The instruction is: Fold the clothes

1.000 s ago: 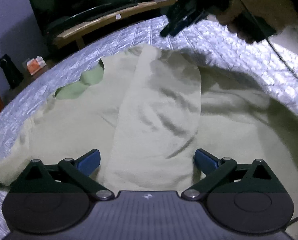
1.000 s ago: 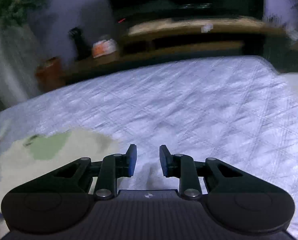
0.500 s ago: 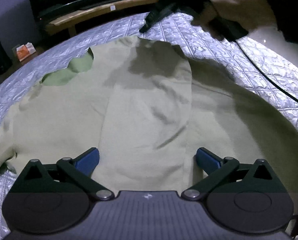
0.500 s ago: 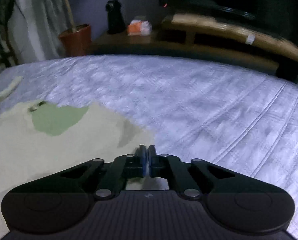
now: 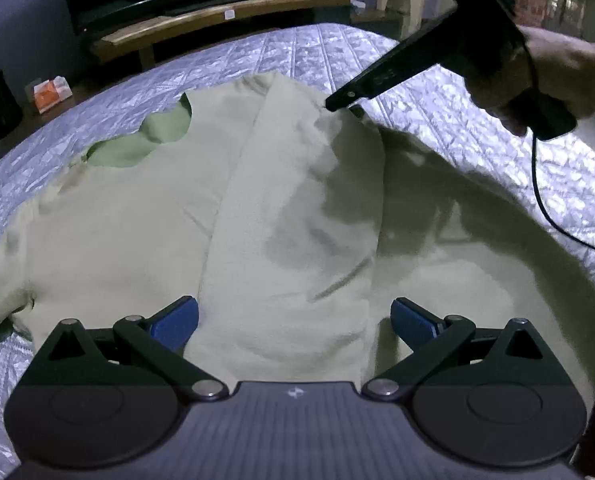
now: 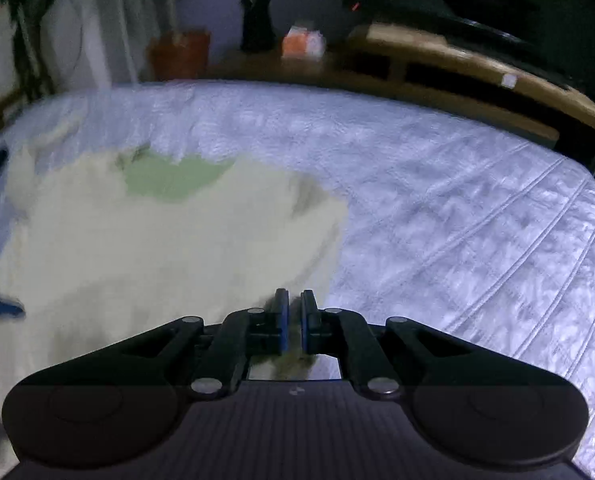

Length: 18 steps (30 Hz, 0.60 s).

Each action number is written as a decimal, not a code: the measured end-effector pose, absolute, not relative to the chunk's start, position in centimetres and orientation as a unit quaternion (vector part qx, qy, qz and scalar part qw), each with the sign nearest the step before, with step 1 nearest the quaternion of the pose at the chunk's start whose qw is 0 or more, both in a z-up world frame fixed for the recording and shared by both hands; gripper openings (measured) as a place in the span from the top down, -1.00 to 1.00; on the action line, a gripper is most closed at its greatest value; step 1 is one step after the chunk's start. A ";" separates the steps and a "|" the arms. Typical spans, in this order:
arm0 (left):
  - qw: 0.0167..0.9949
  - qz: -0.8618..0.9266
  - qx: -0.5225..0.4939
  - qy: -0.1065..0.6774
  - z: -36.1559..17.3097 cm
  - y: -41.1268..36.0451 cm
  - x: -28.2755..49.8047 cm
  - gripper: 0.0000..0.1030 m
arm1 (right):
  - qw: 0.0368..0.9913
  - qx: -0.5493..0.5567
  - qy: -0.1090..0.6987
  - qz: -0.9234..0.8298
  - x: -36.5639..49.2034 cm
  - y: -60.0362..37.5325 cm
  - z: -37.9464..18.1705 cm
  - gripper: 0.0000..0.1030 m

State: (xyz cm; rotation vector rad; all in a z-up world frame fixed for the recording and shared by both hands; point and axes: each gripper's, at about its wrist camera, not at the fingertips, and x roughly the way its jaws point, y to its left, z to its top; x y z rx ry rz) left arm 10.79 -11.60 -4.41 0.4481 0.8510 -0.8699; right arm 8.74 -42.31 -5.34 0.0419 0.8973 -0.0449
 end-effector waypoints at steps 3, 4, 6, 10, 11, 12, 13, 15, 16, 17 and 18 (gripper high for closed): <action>0.795 -0.406 0.218 0.394 -4.7 -11.9 10.6 -0.99 | 0.895 -0.007 0.445 -0.035 10.6 -42.5 -6.1 0.93; 0.795 -0.407 0.218 0.394 -4.8 -12.1 10.6 -0.99 | 0.894 -0.029 0.445 -0.051 11.6 -42.9 -6.3 0.85; 0.794 -0.408 0.215 0.396 -4.8 -12.0 10.9 -0.99 | 0.890 -0.041 0.447 -0.085 13.1 -44.1 -6.1 0.79; 0.798 -0.410 0.189 0.399 -4.4 -11.7 11.6 -0.98 | 0.900 0.030 0.423 -0.102 11.0 -45.8 -4.3 0.79; 0.801 -0.408 0.178 0.400 -4.2 -11.5 11.9 -0.98 | 0.902 0.037 0.420 -0.098 9.8 -45.6 -4.1 0.79; 0.804 -0.407 0.167 0.401 -4.0 -11.4 12.1 -0.98 | 0.903 0.043 0.417 -0.093 8.5 -45.4 -3.9 0.79; 0.806 -0.408 0.157 0.400 -3.8 -11.5 12.1 -0.98 | 0.904 0.047 0.415 -0.089 7.3 -45.0 -3.9 0.79; 0.811 -0.406 0.147 0.394 -3.5 -11.6 12.1 -0.98 | 0.904 0.056 0.416 -0.082 4.9 -44.3 -4.4 0.79; 0.814 -0.403 0.147 0.392 -3.5 -11.8 12.1 -0.98 | 0.903 0.063 0.418 -0.080 4.4 -44.1 -4.8 0.79; 0.816 -0.399 0.148 0.391 -3.5 -11.8 12.1 -0.98 | 0.901 0.065 0.421 -0.078 4.2 -43.8 -5.2 0.79; 0.817 -0.393 0.150 0.395 -3.7 -11.9 12.2 -0.98 | 0.900 0.066 0.424 -0.076 4.0 -43.5 -5.6 0.79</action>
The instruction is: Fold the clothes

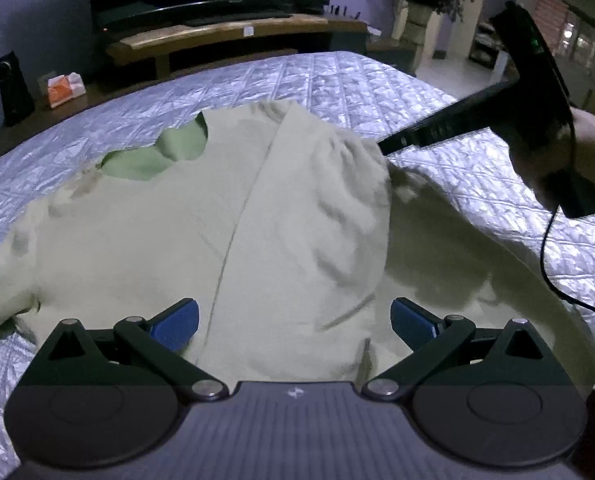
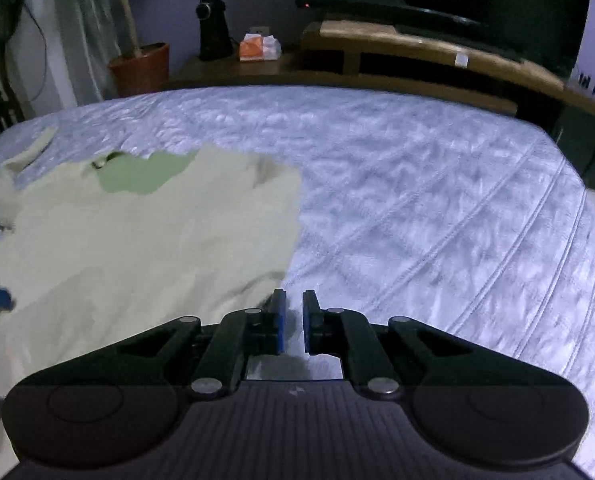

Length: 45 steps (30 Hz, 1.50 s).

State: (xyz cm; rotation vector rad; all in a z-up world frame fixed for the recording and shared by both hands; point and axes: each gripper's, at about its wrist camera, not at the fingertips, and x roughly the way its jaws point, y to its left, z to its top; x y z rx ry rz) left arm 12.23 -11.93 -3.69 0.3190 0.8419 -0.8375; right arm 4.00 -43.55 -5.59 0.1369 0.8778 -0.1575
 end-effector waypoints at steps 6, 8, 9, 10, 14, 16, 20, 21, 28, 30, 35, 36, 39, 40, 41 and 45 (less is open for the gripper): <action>0.822 -0.361 0.157 0.413 -4.6 -12.3 13.2 -0.98 | 0.906 0.025 0.413 -0.092 4.1 -42.4 -4.9 0.78; 0.824 -0.357 0.148 0.415 -4.5 -12.3 13.5 -0.98 | 0.911 0.028 0.399 -0.097 3.8 -42.4 -4.1 0.73; 0.824 -0.356 0.146 0.416 -4.5 -12.3 13.5 -0.98 | 0.913 0.041 0.395 -0.091 3.8 -42.4 -3.9 0.66; 0.824 -0.356 0.148 0.415 -4.5 -12.3 13.4 -0.98 | 0.914 0.049 0.395 -0.085 3.9 -42.4 -3.8 0.64; 0.823 -0.356 0.160 0.412 -4.6 -12.6 13.1 -0.98 | 0.911 0.056 0.404 -0.067 4.8 -41.6 -4.6 0.55; 0.823 -0.354 0.168 0.411 -4.6 -12.7 13.1 -0.98 | 0.904 0.046 0.420 -0.070 5.2 -41.3 -5.4 0.57; 0.826 -0.346 0.179 0.408 -4.2 -11.4 13.2 -0.98 | 0.892 0.019 0.443 -0.095 4.6 -41.5 -6.0 0.40; 0.827 -0.343 0.178 0.409 -4.1 -11.4 13.3 -0.98 | 0.889 0.012 0.445 -0.105 4.3 -41.6 -5.8 0.32; 0.856 -0.276 0.154 0.409 -3.3 -9.3 14.4 -0.98 | 0.914 0.012 0.390 -0.112 3.3 -40.5 -2.1 0.24; 0.872 -0.240 0.139 0.404 -2.7 -8.0 14.9 -0.98 | 0.926 0.006 0.367 -0.084 4.3 -39.0 -0.6 0.17; 0.909 -0.095 0.068 0.401 -1.4 -2.9 17.5 -0.98 | 0.948 -0.006 0.317 0.016 8.9 -33.4 3.0 0.01; 0.914 -0.053 0.066 0.396 -1.3 -1.9 17.9 -0.97 | 0.951 -0.004 0.306 0.041 9.9 -32.2 3.7 0.01; 0.922 0.054 0.053 0.380 -1.1 0.3 18.5 -0.98 | 0.951 -0.021 0.289 0.107 13.2 -27.9 4.9 -0.09; 0.922 0.077 0.036 0.378 -0.8 1.8 18.6 -0.98 | 0.949 -0.029 0.287 0.126 14.4 -26.5 5.1 -0.16; 0.921 0.101 0.020 0.376 -0.5 3.3 18.5 -0.98 | 0.947 -0.035 0.286 0.143 15.5 -25.1 5.1 -0.32; 0.910 0.173 -0.018 0.377 -0.7 6.1 19.0 -0.97 | 0.935 -0.061 0.289 0.196 19.6 -19.9 4.1 -0.36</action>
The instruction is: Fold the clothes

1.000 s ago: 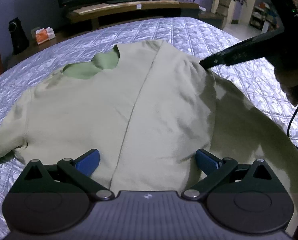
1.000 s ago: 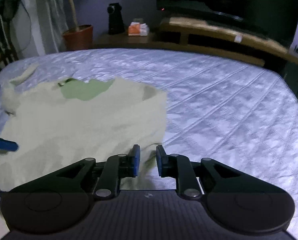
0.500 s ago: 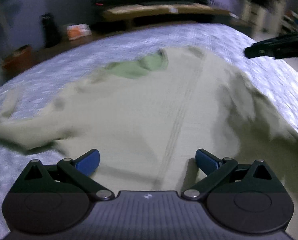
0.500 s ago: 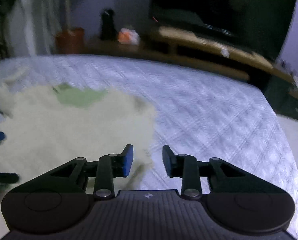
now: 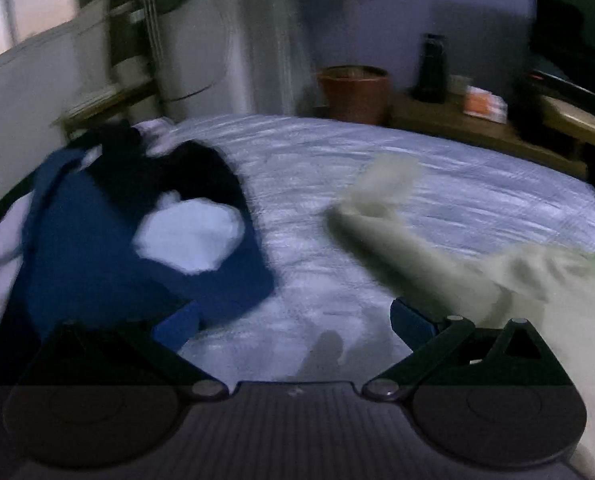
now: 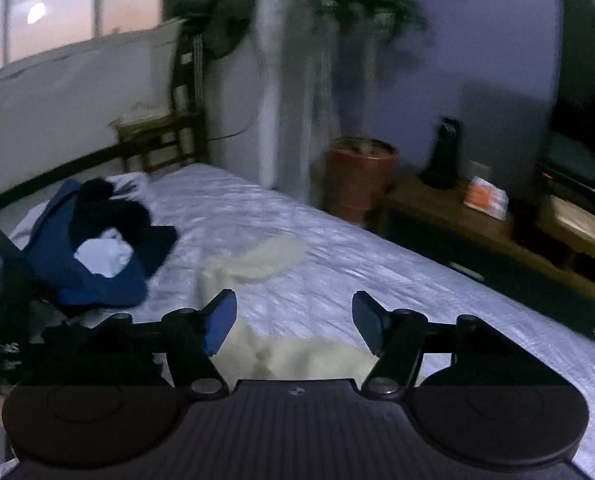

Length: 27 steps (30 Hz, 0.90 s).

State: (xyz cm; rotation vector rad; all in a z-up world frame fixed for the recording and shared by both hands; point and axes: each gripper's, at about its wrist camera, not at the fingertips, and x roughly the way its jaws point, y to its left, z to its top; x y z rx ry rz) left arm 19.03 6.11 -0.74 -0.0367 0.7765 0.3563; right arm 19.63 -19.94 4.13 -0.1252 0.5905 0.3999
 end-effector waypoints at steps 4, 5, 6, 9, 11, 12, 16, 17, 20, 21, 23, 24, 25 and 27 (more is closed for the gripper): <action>0.906 0.204 -0.057 0.368 -0.4 8.2 18.4 -0.94 | 0.918 -0.061 0.312 0.237 24.0 -15.2 2.1 -0.38; 0.906 0.208 -0.066 0.362 -0.2 8.6 18.1 -0.91 | 0.913 -0.060 0.320 0.245 25.0 -14.0 1.5 -0.41; 0.907 0.211 -0.072 0.358 0.0 9.0 17.9 -0.90 | 0.907 -0.062 0.329 0.254 25.9 -12.9 0.8 -0.45; 0.906 0.219 -0.080 0.354 -0.1 9.7 17.8 -0.89 | 0.894 -0.084 0.349 0.269 28.2 -9.7 -1.5 -0.47; 0.904 0.218 -0.079 0.359 -0.2 9.7 18.0 -0.89 | 0.887 -0.103 0.357 0.273 29.4 -7.8 -3.0 -0.47; 0.903 0.217 -0.075 0.362 -0.4 9.6 18.2 -0.89 | 0.886 -0.114 0.361 0.269 29.8 -7.2 -3.7 -0.47; 0.903 0.213 -0.101 0.359 -0.3 10.2 18.3 -0.89 | 0.880 -0.135 0.381 0.250 31.1 -6.1 -6.1 -0.21; 0.903 0.213 -0.105 0.359 -0.3 10.3 18.3 -0.89 | 0.879 -0.138 0.383 0.250 30.9 -6.2 -6.3 0.62; 0.901 0.213 -0.101 0.364 -0.8 10.0 18.7 -0.90 | 0.886 -0.119 0.370 0.254 29.9 -7.6 -5.8 0.83; 0.900 0.213 -0.099 0.367 -1.0 9.8 18.9 -0.91 | 0.892 -0.102 0.361 0.252 29.6 -8.7 -5.0 0.83; 0.897 0.211 -0.104 0.374 -1.2 9.9 19.0 -0.92 | 0.903 -0.055 0.342 0.253 28.6 -11.3 -2.8 0.83; 0.895 0.210 -0.109 0.377 -1.2 10.0 18.9 -0.93 | 0.908 -0.034 0.326 0.259 27.7 -12.8 -1.5 0.83; 0.893 0.209 -0.113 0.381 -1.3 10.0 18.9 -0.94 | 0.911 -0.013 0.310 0.273 26.7 -14.4 -0.1 0.83; 0.888 0.208 -0.117 0.393 -1.6 10.1 19.0 -0.94 | 0.907 0.032 0.269 0.323 23.7 -17.9 2.5 0.83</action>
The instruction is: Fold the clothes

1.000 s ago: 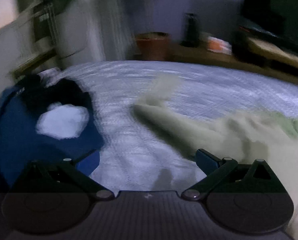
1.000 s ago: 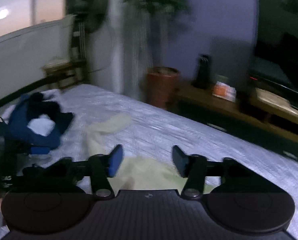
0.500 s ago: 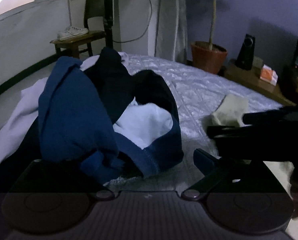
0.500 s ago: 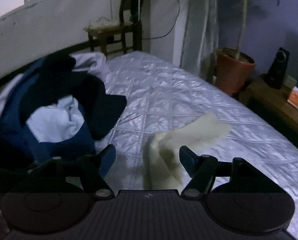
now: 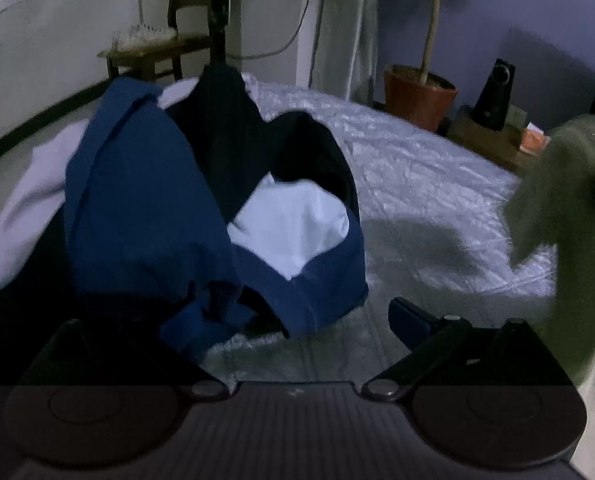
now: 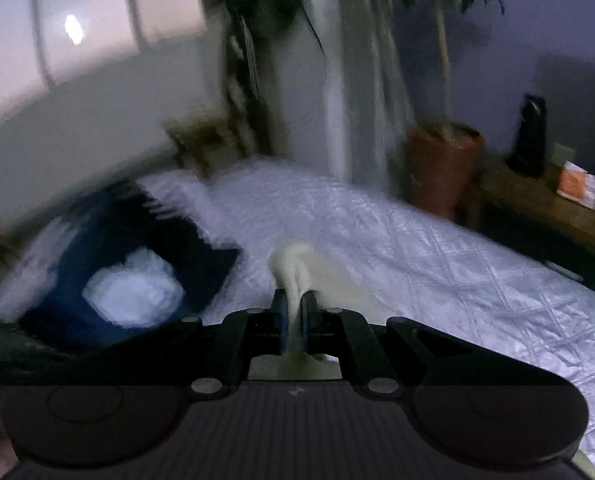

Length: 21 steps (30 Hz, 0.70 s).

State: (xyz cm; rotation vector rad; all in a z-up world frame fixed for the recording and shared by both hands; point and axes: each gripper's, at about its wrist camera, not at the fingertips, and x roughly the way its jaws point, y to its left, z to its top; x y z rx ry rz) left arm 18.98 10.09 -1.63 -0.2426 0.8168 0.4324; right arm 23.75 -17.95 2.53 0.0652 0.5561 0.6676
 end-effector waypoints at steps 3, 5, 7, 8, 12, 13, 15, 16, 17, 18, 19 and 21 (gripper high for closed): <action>0.881 0.203 -0.122 0.409 -2.1 10.1 19.2 -0.94 | 0.904 0.064 0.204 0.369 17.7 -23.3 5.8 0.78; 0.879 0.198 -0.124 0.416 -2.4 9.9 19.3 -0.94 | 0.899 0.101 0.199 0.378 14.2 -27.5 5.7 0.73; 0.877 0.193 -0.124 0.422 -2.5 9.7 19.4 -0.94 | 0.899 0.120 0.227 0.356 11.3 -31.0 4.4 0.56; 0.877 0.191 -0.123 0.424 -2.5 9.5 19.4 -0.94 | 0.906 0.097 0.270 0.311 10.4 -31.8 3.2 0.20; 0.879 0.181 -0.112 0.427 -2.4 8.6 19.4 -0.95 | 0.903 0.018 0.402 0.148 6.7 -34.5 -1.1 0.14; 0.879 0.178 -0.108 0.428 -2.4 8.4 19.4 -0.95 | 0.908 0.024 0.388 0.156 6.0 -34.3 -0.9 0.13; 0.880 0.177 -0.101 0.428 -2.4 7.8 19.4 -0.95 | 0.920 0.025 0.354 0.168 5.6 -33.4 0.0 -0.20; 0.881 0.175 -0.098 0.428 -2.4 7.6 19.5 -0.95 | 0.924 0.019 0.341 0.171 6.0 -32.6 0.5 -0.34; 0.881 0.174 -0.095 0.429 -2.5 7.4 19.6 -0.95 | 0.926 0.010 0.333 0.178 6.6 -31.5 1.0 -0.47; 0.881 0.173 -0.093 0.430 -2.6 7.3 19.7 -0.95 | 0.924 -0.003 0.329 0.193 7.6 -30.1 1.3 -0.45; 0.881 0.172 -0.091 0.430 -2.7 7.1 19.8 -0.95 | 0.920 -0.020 0.331 0.210 8.2 -28.7 1.6 -0.45; 0.882 0.170 -0.087 0.431 -2.7 6.9 20.0 -0.95 | 0.908 -0.058 0.342 0.237 8.7 -26.1 1.7 -0.47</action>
